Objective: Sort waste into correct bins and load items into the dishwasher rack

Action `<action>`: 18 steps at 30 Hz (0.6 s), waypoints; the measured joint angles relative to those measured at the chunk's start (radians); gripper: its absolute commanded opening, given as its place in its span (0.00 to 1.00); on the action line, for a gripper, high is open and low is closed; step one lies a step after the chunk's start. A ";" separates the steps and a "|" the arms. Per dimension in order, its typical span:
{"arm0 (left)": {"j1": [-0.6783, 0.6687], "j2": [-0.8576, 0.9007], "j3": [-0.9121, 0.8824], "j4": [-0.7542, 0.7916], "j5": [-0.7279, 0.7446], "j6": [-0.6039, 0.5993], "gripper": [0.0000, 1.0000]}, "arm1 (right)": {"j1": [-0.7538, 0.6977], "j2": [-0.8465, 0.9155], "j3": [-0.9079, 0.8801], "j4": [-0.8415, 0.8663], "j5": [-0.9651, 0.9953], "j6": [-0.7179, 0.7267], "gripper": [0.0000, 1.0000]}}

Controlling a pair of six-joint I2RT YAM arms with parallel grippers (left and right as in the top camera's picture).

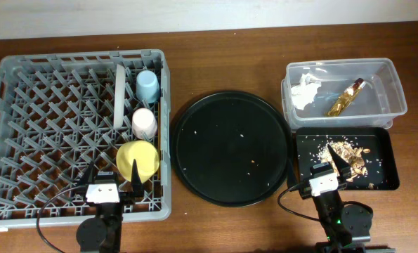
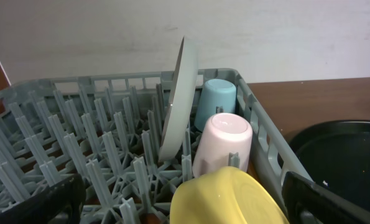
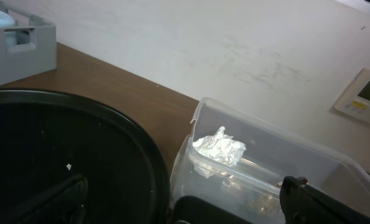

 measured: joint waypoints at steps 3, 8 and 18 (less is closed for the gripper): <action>0.000 0.000 0.000 0.000 0.000 0.003 0.99 | 0.000 0.000 0.000 0.000 0.000 -0.001 0.99; 0.000 0.000 0.000 0.000 0.000 0.007 1.00 | 0.000 0.000 0.000 0.000 0.000 -0.001 0.99; 0.000 0.000 0.000 0.000 0.000 0.007 0.99 | 0.000 0.000 0.000 0.000 0.000 -0.001 0.99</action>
